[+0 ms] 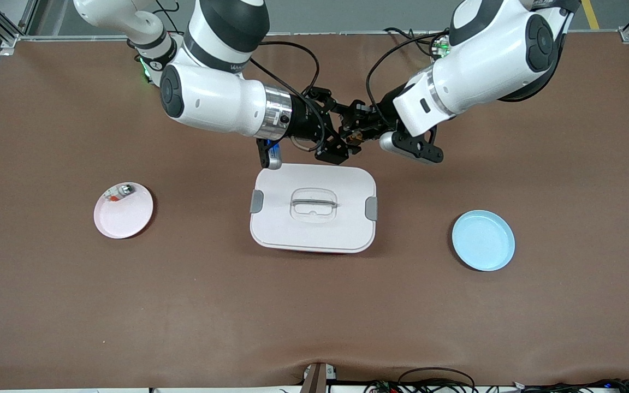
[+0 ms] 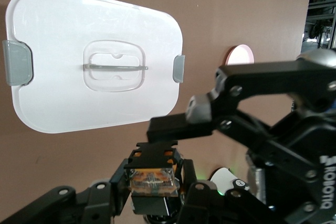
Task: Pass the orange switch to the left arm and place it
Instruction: 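Open the right gripper and carry the switch away with the left gripper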
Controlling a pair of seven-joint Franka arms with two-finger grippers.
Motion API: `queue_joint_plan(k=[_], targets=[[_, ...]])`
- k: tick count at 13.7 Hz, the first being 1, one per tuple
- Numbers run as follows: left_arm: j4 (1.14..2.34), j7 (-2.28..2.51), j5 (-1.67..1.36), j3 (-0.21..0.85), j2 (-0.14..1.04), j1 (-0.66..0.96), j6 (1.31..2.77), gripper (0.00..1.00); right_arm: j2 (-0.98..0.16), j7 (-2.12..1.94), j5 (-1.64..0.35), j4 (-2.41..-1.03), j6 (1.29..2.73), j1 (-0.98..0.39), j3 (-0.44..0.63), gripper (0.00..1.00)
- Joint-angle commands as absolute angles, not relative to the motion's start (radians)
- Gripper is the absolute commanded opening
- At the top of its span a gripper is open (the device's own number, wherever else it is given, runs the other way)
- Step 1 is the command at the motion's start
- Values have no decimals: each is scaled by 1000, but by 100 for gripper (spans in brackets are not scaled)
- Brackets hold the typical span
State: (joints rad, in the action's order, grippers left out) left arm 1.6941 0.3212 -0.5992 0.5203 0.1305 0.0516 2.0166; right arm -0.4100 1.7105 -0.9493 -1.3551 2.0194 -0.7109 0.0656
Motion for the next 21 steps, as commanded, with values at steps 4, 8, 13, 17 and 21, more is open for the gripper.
queue_joint_plan(k=[4, 8, 13, 17, 21], targets=[[1695, 302, -490, 523, 114, 38, 1939, 0, -419, 1723, -968, -1331, 2005, -701, 69, 100], [1695, 252, -361, 522, 114, 31, 1876, 0, -402, 1704, -956, -1335, 1956, -660, 75, 100], [1703, 70, -206, 517, 127, -41, 1815, 0, -344, 1430, -924, -1387, 1697, -537, 78, 100], [1723, -156, -72, 517, 164, -119, 1801, 0, -191, 1067, -842, -1630, 1649, -425, 78, 100], [1752, -403, 67, 517, 199, -185, 1801, 0, -111, 743, -602, -1781, 1646, -370, 78, 100]])
